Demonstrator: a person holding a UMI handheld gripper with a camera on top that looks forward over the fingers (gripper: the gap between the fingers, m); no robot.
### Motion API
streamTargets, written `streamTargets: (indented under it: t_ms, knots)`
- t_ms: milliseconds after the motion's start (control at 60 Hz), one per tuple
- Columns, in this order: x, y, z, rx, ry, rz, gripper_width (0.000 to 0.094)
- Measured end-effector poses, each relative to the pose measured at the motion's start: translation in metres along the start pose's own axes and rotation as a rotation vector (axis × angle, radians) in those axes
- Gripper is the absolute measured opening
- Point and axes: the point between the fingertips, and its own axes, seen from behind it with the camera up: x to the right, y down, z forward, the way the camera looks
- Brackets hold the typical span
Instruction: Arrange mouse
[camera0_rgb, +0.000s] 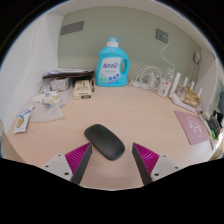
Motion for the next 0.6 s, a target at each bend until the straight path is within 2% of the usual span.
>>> streamTargets:
  t_ms: [250, 333, 417, 600]
  knots:
    - [0.016, -0.035, 0.044, 0.024, 0.017, 0.006, 0.0812]
    - [0.013, -0.037, 0.052, 0.016, -0.009, 0.052, 0.0711]
    - [0.006, -0.038, 0.054, 0.018, -0.041, 0.082, 0.0483]
    - [0.004, -0.039, 0.054, 0.011, -0.033, 0.089, 0.0382]
